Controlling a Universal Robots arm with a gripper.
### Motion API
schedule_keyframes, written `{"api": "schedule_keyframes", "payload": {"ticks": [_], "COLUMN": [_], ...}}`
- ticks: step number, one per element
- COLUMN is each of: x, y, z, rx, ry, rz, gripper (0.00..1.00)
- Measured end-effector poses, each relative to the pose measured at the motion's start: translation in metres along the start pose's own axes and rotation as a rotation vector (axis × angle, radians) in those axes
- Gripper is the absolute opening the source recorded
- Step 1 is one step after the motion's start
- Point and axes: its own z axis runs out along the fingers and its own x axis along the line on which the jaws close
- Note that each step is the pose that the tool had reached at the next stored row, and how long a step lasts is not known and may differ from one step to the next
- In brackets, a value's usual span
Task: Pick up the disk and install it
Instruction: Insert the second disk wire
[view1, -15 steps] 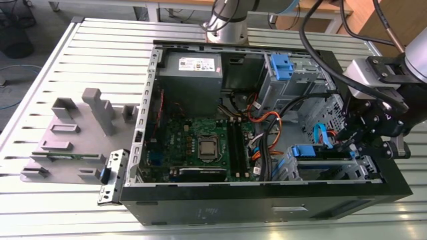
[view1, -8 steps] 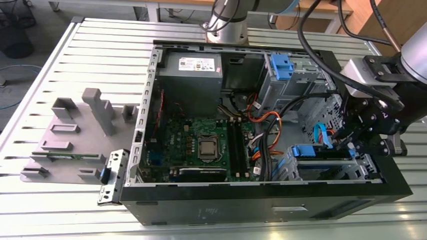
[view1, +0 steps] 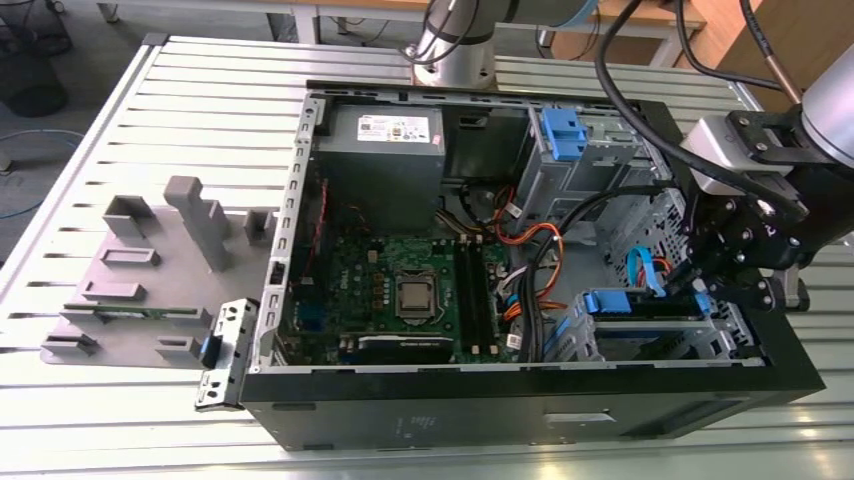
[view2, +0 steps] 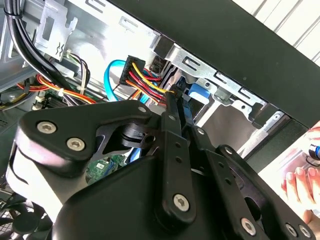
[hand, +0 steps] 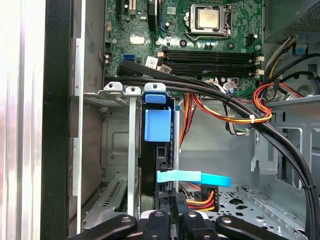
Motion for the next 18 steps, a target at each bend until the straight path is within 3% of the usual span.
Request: {"api": "schedule_keyframes", "payload": {"ticks": [7,15,16,18], "x": [0.0,-0.0003,-0.0003,-0.0003], "y": [0.0,0.0001,0.0001,0.0001], "z": [-0.0002,-0.0067,-0.007,-0.0071], "rx": [0.0,0.0,0.0,0.0001], "ry": [-0.0001,-0.0006,0.005,0.0225], "rz": [0.0,0.0,0.0,0.0], "gripper": [0.16,0.16,0.16,0.16]}}
